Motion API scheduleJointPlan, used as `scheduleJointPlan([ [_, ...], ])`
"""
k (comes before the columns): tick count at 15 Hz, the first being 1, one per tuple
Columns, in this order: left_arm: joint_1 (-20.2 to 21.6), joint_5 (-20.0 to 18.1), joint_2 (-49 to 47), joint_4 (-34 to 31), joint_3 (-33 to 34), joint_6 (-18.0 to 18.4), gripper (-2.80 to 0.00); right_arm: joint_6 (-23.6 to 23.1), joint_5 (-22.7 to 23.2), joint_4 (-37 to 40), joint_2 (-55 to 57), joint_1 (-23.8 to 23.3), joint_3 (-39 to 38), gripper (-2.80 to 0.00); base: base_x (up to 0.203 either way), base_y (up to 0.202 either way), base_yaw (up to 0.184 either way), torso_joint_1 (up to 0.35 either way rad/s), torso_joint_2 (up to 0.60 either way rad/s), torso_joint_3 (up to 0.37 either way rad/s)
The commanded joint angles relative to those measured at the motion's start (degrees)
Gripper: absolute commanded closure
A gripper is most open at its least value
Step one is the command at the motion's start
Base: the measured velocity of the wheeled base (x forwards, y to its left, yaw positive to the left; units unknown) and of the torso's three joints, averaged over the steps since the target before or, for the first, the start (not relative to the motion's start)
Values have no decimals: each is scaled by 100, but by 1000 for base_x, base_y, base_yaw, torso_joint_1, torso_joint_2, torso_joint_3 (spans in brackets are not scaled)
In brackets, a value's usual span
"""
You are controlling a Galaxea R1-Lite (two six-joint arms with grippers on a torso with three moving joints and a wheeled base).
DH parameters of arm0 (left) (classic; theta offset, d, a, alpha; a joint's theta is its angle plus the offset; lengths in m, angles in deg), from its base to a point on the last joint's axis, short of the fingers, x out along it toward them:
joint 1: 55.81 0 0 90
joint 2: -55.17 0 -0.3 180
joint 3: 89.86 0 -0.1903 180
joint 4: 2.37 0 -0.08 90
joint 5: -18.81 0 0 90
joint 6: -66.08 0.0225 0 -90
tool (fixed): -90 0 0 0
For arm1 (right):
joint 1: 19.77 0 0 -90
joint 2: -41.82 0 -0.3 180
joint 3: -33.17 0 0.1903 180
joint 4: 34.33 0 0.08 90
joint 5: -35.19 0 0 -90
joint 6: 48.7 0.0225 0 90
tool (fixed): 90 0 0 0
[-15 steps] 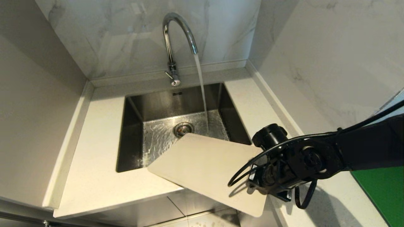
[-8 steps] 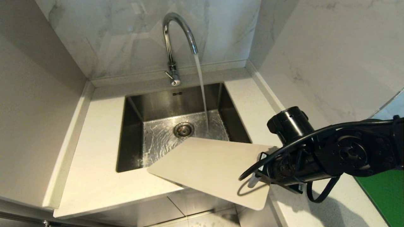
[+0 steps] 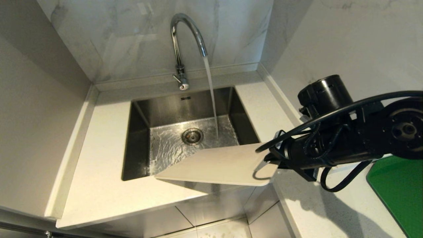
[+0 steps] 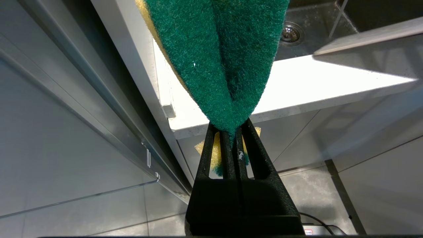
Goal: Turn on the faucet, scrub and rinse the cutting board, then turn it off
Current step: Pick up the cutting board
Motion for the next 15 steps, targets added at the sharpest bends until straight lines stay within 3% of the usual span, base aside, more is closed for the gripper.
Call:
scheduleJointPlan([
  [1,0,0,1,-1,0,0,0,37,35,186,-193,-59,394,0,0,0,0,0,0,0],
  [15,0,0,1,-1,0,0,0,228,978,805,-848,-222,1617,0,0,0,0,0,0,0],
])
